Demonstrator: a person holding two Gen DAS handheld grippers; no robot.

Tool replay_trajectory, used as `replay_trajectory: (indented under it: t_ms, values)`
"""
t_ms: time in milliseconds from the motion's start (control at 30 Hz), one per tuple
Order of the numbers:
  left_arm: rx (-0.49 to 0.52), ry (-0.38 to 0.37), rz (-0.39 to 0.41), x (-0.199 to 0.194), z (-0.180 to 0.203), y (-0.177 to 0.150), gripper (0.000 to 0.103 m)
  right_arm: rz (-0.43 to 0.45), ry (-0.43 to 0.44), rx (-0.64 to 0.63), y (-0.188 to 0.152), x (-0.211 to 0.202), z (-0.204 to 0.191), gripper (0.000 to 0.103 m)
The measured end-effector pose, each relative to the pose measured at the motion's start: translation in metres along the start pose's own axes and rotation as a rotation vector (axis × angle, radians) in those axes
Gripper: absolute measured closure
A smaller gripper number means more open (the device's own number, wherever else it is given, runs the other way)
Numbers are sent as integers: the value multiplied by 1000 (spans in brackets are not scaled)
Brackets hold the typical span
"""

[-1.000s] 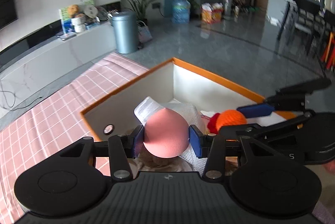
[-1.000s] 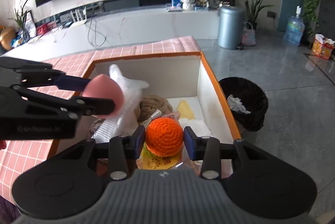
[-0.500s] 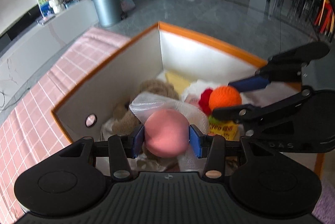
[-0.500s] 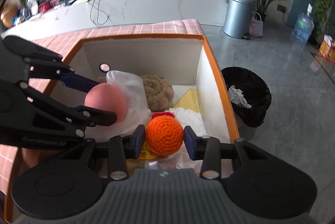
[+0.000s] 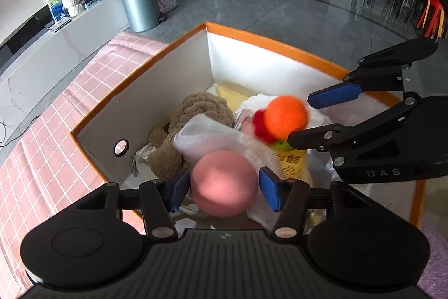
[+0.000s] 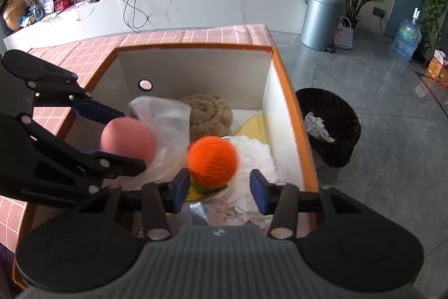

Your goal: Organize soft objects

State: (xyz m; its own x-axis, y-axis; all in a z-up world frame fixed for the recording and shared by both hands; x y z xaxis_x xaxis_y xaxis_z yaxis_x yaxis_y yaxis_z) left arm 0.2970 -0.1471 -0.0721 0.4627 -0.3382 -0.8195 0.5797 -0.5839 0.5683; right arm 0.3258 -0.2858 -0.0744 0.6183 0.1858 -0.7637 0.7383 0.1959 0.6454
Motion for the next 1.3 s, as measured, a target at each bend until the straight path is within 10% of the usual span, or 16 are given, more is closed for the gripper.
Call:
replay_trajectory:
  t_ms: [800,1300]
  values:
    - [-13,78,290,-106,21,-7,16,260,-29,29,0,-119,-27,25]
    - [-299,210,577,-165,12,-60,10,521,-55,97,-46,-167,-76,12]
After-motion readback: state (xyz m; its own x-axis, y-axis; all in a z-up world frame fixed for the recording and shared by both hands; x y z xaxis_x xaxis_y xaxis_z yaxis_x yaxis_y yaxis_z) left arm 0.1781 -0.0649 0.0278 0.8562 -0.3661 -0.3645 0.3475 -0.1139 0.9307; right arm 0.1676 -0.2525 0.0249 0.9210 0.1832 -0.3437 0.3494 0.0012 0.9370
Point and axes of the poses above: each gripper's, at about its wrist camera, not at the fingertips, and x roughly the way its jaws point, z to its right, y to its top, the point moved 4 cm from there along x, roughly the way its jaws point, and after that the axes turned 1 degree about x, right-handed, at the moved point
